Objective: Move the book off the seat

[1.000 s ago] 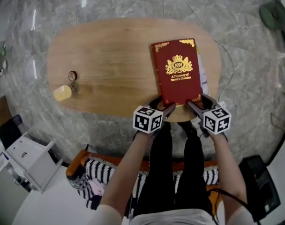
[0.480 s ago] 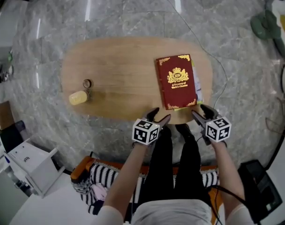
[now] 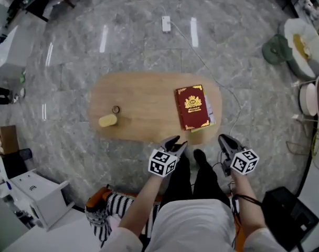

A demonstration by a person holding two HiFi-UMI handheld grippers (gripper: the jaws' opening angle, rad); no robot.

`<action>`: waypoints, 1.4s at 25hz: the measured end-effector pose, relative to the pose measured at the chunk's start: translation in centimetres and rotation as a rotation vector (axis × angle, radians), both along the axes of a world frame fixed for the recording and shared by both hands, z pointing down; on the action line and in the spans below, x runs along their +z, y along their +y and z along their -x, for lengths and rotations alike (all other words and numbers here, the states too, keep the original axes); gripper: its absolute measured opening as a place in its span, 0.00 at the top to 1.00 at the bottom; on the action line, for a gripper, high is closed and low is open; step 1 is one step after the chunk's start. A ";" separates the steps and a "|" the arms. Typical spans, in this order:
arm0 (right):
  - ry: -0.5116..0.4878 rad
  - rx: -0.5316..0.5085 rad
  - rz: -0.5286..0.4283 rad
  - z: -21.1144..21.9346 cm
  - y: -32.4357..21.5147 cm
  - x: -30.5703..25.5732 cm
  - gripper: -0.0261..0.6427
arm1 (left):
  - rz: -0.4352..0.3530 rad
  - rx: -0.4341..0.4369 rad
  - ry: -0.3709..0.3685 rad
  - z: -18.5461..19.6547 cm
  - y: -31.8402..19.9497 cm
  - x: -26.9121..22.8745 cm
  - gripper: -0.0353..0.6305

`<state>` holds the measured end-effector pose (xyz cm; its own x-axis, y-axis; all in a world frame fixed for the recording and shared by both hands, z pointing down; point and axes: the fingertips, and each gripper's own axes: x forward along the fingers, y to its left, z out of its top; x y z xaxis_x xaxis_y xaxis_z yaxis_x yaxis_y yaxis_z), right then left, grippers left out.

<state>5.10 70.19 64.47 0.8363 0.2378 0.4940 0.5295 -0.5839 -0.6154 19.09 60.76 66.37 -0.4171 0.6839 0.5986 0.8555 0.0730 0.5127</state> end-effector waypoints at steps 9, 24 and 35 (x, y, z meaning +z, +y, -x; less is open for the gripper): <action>0.090 0.055 -0.005 4.3 -2.7 -8.1 0.88 | 0.076 0.015 0.100 1.9 -3.4 -8.7 0.90; 0.060 -0.211 0.191 9.3 -2.9 -15.5 0.88 | 0.125 -0.146 0.072 8.4 -4.9 -16.0 0.94; 0.113 -0.233 0.253 11.4 -0.4 -18.5 0.89 | 0.182 -0.215 0.056 10.7 -5.2 -19.4 0.94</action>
<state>-6.32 69.82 45.98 0.9286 0.1367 0.3449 0.3005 -0.8223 -0.4833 8.35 55.56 47.00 -0.2204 0.8516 0.4756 0.8879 -0.0267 0.4593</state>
